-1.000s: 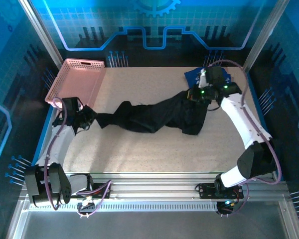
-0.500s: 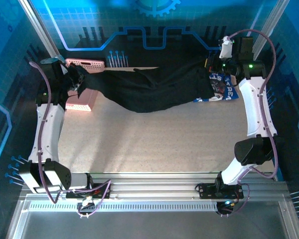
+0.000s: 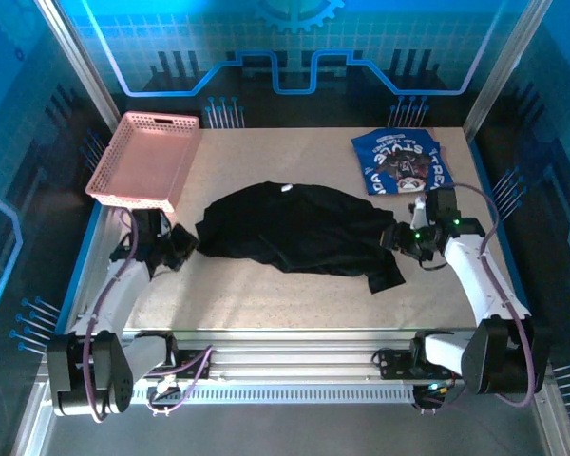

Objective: Fold and stack the t-shirts

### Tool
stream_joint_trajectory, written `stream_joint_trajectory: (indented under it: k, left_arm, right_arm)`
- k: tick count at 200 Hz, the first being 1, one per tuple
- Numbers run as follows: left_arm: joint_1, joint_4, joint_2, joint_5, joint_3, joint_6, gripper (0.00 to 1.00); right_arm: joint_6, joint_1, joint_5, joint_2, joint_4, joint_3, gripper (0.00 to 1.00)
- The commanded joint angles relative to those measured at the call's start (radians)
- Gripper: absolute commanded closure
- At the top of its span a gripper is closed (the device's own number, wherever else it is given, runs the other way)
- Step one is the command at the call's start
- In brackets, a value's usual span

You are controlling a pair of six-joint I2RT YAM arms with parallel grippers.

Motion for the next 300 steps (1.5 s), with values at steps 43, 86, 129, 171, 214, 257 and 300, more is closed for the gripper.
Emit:
stream_joint_trajectory:
  k: [43, 86, 129, 171, 214, 257, 300]
  left_arm:
    - [-0.037, 0.012, -0.054, -0.012, -0.076, -0.002, 1.0]
    - [-0.041, 0.008, -0.055, -0.02, -0.091, 0.011, 1.0]
    - [-0.043, 0.004, -0.057, -0.033, -0.115, 0.025, 1.0]
    - [-0.045, 0.009, -0.054, -0.035, -0.139, 0.036, 1.0]
    - [-0.044, 0.02, -0.054, -0.034, -0.168, 0.047, 1.0]
    - [-0.043, 0.007, -0.058, -0.033, -0.173, 0.057, 1.0]
    - [-0.043, -0.001, -0.06, -0.036, -0.171, 0.069, 1.0]
  right_arm:
    - [-0.024, 0.179, -0.144, 0.1, 0.066, 0.198, 0.31]
    - [-0.192, 0.577, -0.029, 0.458, -0.035, 0.539, 0.33]
    - [-0.261, 0.795, 0.066, 0.804, -0.135, 0.871, 0.35]
    - [-0.262, 0.872, 0.17, 1.024, -0.198, 1.107, 0.37]
    - [-0.223, 0.875, 0.285, 1.179, -0.252, 1.256, 0.4]
    - [-0.195, 0.872, 0.307, 1.262, -0.283, 1.328, 0.44]
    - [-0.144, 0.843, 0.338, 1.269, -0.271, 1.344, 0.52]
